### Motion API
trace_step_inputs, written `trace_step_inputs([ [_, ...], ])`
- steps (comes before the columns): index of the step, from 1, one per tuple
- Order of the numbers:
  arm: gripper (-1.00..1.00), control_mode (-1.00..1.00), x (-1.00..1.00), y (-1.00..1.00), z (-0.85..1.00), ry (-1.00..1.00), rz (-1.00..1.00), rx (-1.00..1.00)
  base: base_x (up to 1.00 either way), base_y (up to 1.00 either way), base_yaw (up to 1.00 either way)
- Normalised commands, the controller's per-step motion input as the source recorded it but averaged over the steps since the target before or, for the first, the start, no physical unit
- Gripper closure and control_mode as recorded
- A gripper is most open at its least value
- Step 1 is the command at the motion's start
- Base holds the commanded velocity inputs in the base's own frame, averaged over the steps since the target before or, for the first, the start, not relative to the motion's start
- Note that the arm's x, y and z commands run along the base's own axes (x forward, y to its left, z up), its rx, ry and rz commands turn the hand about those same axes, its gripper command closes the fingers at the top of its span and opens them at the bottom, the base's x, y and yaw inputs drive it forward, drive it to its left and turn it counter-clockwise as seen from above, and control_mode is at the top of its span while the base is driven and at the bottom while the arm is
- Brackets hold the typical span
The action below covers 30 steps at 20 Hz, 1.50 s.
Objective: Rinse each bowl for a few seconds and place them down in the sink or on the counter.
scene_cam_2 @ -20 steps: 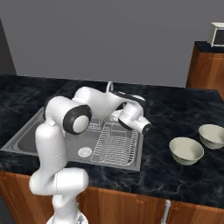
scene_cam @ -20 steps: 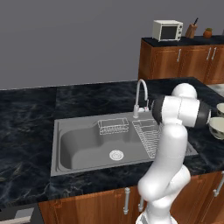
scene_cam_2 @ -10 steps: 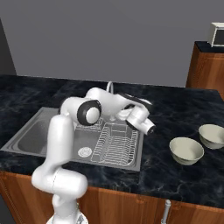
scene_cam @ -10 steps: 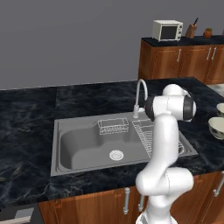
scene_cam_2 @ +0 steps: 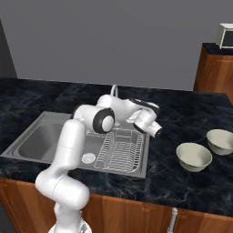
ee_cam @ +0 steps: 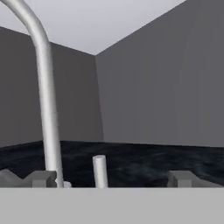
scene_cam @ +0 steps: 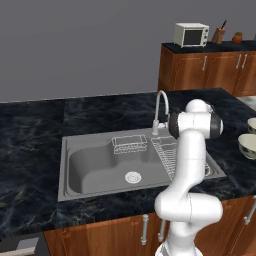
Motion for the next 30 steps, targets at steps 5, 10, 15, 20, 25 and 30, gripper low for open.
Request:
trace_step_inputs([
  [5,-1.00,-1.00,0.41,0.14,-0.12,-0.04,-0.04,-0.07,0.00,0.00,0.00],
  [10,-1.00,-1.00,0.50,-0.01,-0.35,0.00,-0.10,-0.06,0.00,0.00,0.00],
  [15,-1.00,-1.00,0.61,-0.19,-0.38,0.05,-0.13,-0.03,0.00,0.00,0.00],
  [20,-1.00,-1.00,0.55,-0.37,-0.24,0.09,-0.20,0.00,0.00,0.00,0.00],
  [25,-1.00,-1.00,0.42,-0.46,-0.42,0.15,-0.23,0.00,0.00,0.00,0.00],
  [30,-1.00,-1.00,0.39,-0.38,-0.74,0.19,-0.25,-0.05,0.00,0.00,0.00],
])
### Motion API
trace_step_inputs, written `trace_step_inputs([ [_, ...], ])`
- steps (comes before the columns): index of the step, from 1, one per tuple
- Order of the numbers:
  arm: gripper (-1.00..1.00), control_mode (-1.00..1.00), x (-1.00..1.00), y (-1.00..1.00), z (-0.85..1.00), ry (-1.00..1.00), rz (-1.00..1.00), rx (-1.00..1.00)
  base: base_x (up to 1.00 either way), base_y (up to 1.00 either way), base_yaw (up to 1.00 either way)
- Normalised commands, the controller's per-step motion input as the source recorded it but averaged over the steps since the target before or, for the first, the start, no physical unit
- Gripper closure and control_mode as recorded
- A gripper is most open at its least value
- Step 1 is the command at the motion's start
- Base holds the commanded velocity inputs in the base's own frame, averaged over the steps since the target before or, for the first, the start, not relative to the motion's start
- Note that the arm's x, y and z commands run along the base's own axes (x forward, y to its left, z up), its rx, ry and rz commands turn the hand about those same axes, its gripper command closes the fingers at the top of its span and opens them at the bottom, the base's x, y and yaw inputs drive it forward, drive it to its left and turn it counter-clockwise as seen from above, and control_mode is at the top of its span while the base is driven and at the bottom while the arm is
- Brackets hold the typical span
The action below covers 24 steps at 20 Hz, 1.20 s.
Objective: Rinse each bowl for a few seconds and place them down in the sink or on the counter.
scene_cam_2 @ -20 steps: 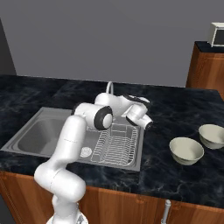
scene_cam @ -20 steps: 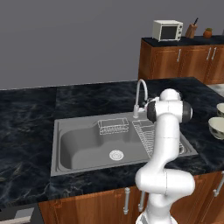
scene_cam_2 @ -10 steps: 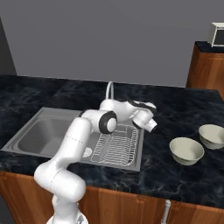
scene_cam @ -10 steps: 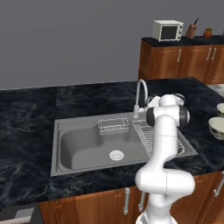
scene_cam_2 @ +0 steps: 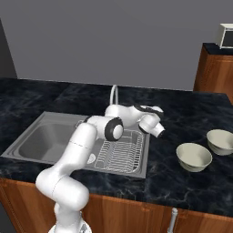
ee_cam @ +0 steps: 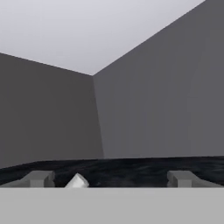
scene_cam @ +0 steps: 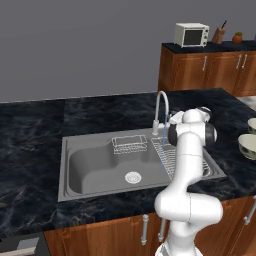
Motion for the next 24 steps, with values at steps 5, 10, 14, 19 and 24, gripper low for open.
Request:
trace_step_inputs([
  [5,-1.00,-1.00,0.13,-0.50,-0.87,0.19,-0.23,-0.11,0.00,0.00,0.00],
  [10,-1.00,-1.00,-0.17,-0.33,0.49,0.14,-0.14,0.13,0.00,0.00,0.00],
  [14,-1.00,-1.00,-0.41,-0.24,0.82,0.09,-0.09,0.16,0.00,0.00,0.00],
  [19,-1.00,-1.00,-0.43,-0.21,0.68,0.20,-0.13,0.11,0.00,0.00,0.00],
  [24,-1.00,-1.00,-0.40,-0.19,0.53,0.24,-0.17,0.13,0.00,0.00,0.00],
])
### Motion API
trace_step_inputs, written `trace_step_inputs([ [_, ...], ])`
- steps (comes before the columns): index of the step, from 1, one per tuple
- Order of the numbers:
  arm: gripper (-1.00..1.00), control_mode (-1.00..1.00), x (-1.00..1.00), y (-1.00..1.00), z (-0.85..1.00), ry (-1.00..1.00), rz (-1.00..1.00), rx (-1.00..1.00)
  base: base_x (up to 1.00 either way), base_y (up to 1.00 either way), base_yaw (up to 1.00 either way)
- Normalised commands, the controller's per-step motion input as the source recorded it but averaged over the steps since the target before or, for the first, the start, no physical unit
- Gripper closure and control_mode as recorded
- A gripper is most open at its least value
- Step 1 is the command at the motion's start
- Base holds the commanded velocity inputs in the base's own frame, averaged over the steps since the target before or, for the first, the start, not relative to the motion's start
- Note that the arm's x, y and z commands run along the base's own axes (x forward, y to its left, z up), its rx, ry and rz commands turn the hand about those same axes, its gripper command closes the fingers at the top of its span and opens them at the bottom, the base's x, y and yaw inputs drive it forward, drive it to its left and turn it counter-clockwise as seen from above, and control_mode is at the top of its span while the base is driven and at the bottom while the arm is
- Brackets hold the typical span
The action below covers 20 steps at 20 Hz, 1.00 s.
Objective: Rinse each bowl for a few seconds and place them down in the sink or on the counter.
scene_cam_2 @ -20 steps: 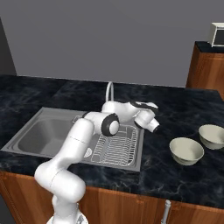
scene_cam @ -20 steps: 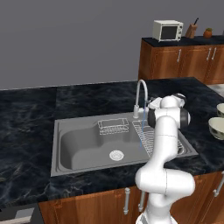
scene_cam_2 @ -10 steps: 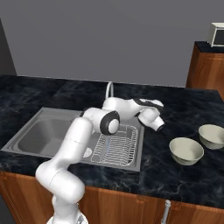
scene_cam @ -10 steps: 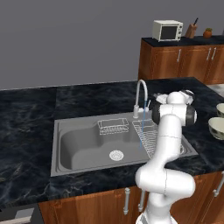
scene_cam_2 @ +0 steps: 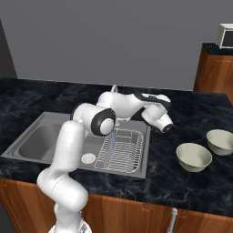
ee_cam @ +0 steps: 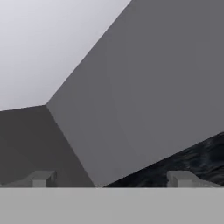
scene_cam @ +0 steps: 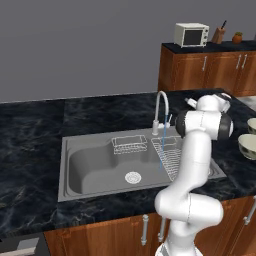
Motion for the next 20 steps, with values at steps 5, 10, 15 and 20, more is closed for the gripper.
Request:
trace_step_inputs([
  [5,-1.00,-1.00,-0.41,-0.19,0.79,0.14,-0.15,0.12,0.00,0.00,0.00],
  [10,-1.00,-1.00,-0.22,-0.19,0.77,0.21,-0.14,0.03,0.00,0.00,0.00],
  [15,-1.00,-1.00,-0.09,-0.22,0.50,0.32,-0.17,0.00,0.00,0.00,0.00],
  [20,-1.00,-1.00,-0.09,-0.41,0.26,0.38,-0.18,0.00,0.00,0.00,0.00],
])
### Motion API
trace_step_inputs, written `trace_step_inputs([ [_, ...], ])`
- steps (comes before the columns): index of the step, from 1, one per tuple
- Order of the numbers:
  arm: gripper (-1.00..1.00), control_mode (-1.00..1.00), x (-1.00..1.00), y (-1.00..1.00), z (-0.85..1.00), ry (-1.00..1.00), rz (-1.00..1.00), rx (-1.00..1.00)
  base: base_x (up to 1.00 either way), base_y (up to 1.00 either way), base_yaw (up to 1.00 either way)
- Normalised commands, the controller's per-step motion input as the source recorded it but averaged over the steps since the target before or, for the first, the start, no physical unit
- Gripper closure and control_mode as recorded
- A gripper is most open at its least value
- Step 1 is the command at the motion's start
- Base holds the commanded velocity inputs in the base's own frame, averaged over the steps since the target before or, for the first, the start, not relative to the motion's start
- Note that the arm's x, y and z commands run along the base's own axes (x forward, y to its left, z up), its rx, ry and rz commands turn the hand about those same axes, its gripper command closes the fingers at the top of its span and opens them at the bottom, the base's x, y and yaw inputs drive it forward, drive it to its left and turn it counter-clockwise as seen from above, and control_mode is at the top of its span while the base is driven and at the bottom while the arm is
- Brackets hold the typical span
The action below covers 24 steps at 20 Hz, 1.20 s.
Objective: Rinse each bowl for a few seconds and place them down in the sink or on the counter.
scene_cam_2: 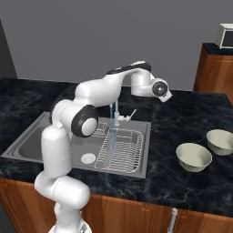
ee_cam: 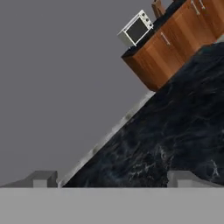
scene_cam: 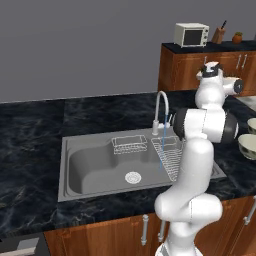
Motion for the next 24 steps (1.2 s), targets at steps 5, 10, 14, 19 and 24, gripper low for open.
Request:
trace_step_inputs([
  [5,-1.00,-1.00,-0.12,-0.52,0.23,0.39,-0.19,0.02,0.00,0.00,0.00],
  [10,-1.00,-1.00,-0.31,-0.52,0.19,0.31,-0.17,0.04,0.00,0.00,0.00],
  [14,-1.00,-1.00,-0.55,-0.53,0.13,0.21,-0.16,0.09,0.00,0.00,0.00],
  [19,-1.00,-1.00,-0.72,-0.44,0.04,0.18,-0.15,0.11,0.00,0.00,0.00],
  [24,-1.00,-1.00,-0.79,-0.38,-0.06,0.15,-0.11,0.07,0.00,0.00,0.00],
])
